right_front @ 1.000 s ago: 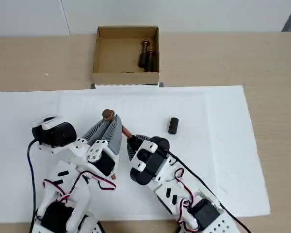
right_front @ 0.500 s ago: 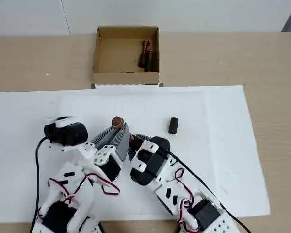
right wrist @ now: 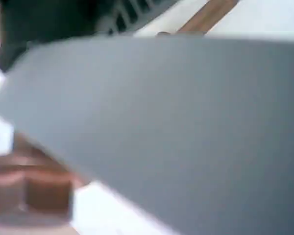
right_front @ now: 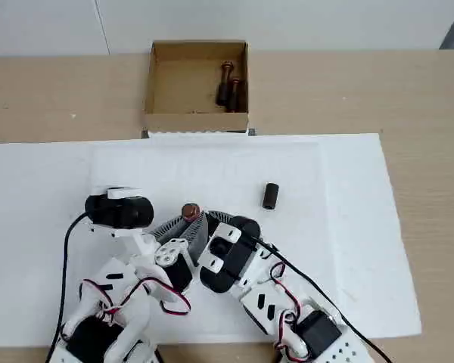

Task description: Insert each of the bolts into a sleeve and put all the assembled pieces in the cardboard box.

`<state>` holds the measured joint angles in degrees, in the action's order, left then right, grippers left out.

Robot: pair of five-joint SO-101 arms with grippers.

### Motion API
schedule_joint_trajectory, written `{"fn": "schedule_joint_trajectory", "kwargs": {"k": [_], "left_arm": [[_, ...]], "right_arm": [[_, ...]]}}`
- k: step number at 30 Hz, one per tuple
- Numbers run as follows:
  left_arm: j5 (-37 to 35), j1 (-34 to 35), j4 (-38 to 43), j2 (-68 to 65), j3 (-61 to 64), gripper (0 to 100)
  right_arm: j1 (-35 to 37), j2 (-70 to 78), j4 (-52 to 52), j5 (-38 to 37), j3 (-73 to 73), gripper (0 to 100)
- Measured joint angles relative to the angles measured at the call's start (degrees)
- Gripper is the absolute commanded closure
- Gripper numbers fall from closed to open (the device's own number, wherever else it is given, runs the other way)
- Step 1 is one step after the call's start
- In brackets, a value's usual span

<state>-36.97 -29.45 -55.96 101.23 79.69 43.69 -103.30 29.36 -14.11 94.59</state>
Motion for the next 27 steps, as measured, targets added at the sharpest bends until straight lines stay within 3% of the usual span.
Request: {"fn": "schedule_joint_trajectory", "kwargs": {"k": [7,17,23,27], "left_arm": [[0.7,-0.3,-0.5,0.0,1.3,77],[9.9,6.6,4.7,-0.6,1.7,77],[11.9,9.5,5.5,-0.6,-3.0,77],[15.4,13.1,5.5,-0.5,-5.2,89]], "right_arm": [[-0.4,0.2,0.0,0.0,0.2,99.5],[-0.2,0.1,0.0,-0.1,0.1,99.5],[-0.3,0.1,0.0,-0.1,0.1,99.5],[-0.4,0.1,0.0,-0.1,0.1,99.5]]}}
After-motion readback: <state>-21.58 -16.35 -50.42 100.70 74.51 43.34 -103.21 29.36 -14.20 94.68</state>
